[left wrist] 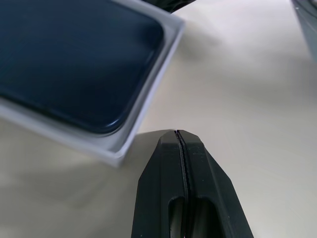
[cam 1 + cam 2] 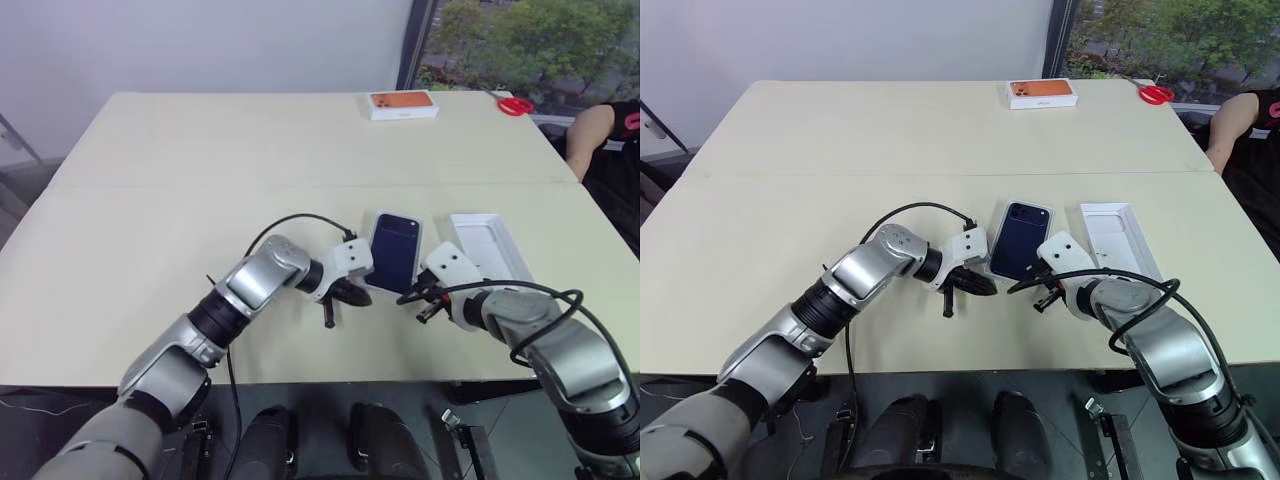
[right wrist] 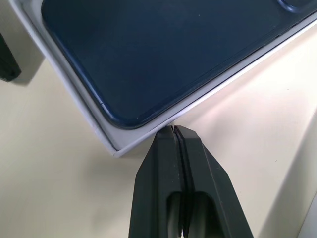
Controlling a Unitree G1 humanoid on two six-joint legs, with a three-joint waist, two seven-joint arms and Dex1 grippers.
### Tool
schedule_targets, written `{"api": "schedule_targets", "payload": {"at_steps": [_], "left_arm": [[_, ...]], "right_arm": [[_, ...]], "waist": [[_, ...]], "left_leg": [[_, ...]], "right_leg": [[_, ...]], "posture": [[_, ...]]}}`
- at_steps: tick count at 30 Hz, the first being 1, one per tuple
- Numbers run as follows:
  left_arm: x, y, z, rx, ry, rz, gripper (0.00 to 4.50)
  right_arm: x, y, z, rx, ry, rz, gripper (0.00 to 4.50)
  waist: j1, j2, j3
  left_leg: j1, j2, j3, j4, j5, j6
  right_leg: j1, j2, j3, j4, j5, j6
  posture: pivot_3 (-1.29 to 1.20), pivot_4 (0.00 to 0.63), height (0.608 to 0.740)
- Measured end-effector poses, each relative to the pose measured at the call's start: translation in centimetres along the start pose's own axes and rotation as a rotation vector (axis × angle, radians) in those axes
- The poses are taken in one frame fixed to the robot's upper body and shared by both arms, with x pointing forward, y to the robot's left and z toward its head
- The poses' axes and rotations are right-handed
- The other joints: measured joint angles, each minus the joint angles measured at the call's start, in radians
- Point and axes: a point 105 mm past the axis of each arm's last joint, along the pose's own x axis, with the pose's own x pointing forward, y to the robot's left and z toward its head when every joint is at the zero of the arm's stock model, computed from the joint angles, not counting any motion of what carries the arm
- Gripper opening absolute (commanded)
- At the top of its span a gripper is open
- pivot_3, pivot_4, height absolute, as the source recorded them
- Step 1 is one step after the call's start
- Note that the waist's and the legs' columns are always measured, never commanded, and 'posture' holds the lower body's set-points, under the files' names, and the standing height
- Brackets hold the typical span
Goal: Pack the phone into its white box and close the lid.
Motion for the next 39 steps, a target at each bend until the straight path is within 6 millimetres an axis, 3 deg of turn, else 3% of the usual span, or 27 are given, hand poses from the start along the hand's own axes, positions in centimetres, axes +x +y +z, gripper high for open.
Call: {"api": "schedule_targets", "payload": {"at_steps": [3,8,11,15,19,39], "left_arm": [[-1.1,0.3,0.2,0.002,-0.021,0.02,0.02],[-4.5,2.9,0.5,-0.021,-0.059,0.178,0.02],[-4.7,4.1,-0.3,-0.005,0.001,0.262,0.02],[-2.9,4.7,-0.9,0.025,0.04,0.286,0.02],[-0.1,3.6,0.0,0.074,0.009,0.216,0.02],[0.9,0.4,0.0,0.096,-0.003,0.041,0.02]], "right_arm": [[0.0,0.0,-0.1,0.0,0.003,-0.003,0.0],[-0.1,-0.2,-0.1,-0.002,0.007,-0.009,0.0],[0.0,-0.3,-0.1,-0.001,0.007,-0.013,0.0],[0.0,-0.4,-0.1,0.0,0.009,-0.018,0.0],[0.1,-0.9,-0.2,0.003,0.015,-0.041,0.0],[-1.3,-0.6,-1.5,-0.027,0.055,-0.006,0.0]], "waist": [[0.0,0.0,0.0],[0.0,0.0,0.0],[0.003,0.0,0.0],[0.004,0.0,0.0],[0.002,0.0,0.0],[0.001,0.001,0.0]], "left_leg": [[0.0,0.0,0.0,0.0,0.0,0.0],[0.0,0.0,0.0,0.0,0.0,0.0],[0.0,0.0,0.0,0.001,0.0,0.0],[0.0,-0.001,-0.001,0.001,0.0,0.0],[0.0,-0.001,0.0,0.001,-0.001,0.001],[0.001,0.0,0.0,0.001,-0.001,0.002]], "right_leg": [[0.0,0.0,0.0,0.0,0.0,0.0],[0.0,0.0,0.0,0.0,0.0,0.0],[0.001,0.0,0.0,0.0,0.0,0.0],[0.001,0.0,0.0,0.0,0.0,0.0],[0.002,0.0,0.0,0.0,0.0,0.0],[0.002,0.0,0.0,0.0,0.0,0.0]], "posture": [[0.0,0.15,0.74],[0.0,0.15,0.74],[0.0,0.15,0.74],[0.0,0.15,0.74],[0.0,0.15,0.74],[0.0,0.15,0.74]]}}
